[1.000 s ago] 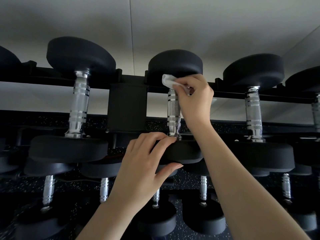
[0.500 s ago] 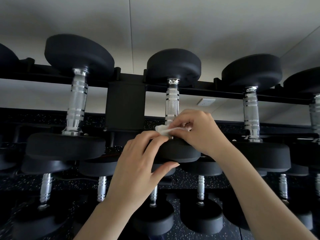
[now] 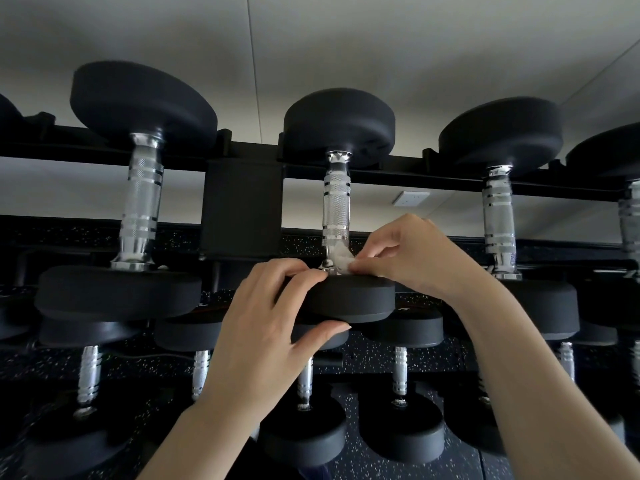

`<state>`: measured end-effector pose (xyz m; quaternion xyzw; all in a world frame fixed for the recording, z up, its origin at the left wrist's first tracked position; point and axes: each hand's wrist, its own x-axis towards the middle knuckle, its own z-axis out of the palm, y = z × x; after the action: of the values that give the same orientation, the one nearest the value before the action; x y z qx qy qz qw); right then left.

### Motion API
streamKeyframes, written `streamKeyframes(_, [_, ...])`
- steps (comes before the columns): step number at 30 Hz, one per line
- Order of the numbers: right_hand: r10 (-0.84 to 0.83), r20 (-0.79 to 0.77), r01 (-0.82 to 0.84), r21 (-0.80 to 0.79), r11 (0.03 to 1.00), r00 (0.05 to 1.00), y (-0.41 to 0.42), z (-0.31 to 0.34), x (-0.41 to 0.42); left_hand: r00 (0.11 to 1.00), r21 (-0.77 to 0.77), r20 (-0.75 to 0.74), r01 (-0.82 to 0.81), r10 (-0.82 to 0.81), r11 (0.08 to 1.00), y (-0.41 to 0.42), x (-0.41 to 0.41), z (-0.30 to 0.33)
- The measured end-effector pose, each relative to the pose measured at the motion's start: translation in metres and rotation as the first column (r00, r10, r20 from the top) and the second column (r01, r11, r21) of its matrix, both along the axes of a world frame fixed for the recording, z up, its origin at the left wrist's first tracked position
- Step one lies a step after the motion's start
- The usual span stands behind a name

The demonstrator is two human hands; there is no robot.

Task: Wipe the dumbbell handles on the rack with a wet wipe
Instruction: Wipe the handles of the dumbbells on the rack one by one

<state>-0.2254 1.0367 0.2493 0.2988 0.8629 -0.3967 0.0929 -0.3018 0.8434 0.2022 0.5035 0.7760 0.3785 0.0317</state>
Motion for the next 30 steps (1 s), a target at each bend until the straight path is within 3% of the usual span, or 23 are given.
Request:
streamKeyframes(6, [0.027, -0.020, -0.028, -0.050, 0.998, 0.999, 0.001, 0.002, 0.000, 1.000, -0.006, 0.004, 0.009, -0.009, 1.000, 0.000, 0.000, 0.000])
streamKeyframes(11, [-0.066, -0.007, 0.066, 0.023, 0.998, 0.998, 0.000, -0.009, 0.003, 1.000, -0.014, 0.000, 0.020, -0.020, 1.000, -0.001, -0.001, 0.000])
streamKeyframes(14, [-0.181, -0.053, 0.177, -0.073, 0.981, 0.982, -0.002, -0.016, 0.003, 1.000, -0.016, 0.007, 0.020, -0.020, 1.000, 0.000, -0.001, 0.000])
streamKeyframes(21, [-0.559, -0.148, 0.462, -0.415, 0.784, 0.816, -0.013, -0.021, -0.002, 1.000, -0.008, 0.011, 0.005, -0.005, 1.000, 0.000, 0.001, 0.000])
streamKeyframes(30, [-0.751, -0.230, 0.594, -0.488, 0.640, 0.619, -0.009, -0.034, -0.027, 1.000, -0.010, 0.022, 0.000, 0.000, 1.000, 0.000, 0.003, -0.001])
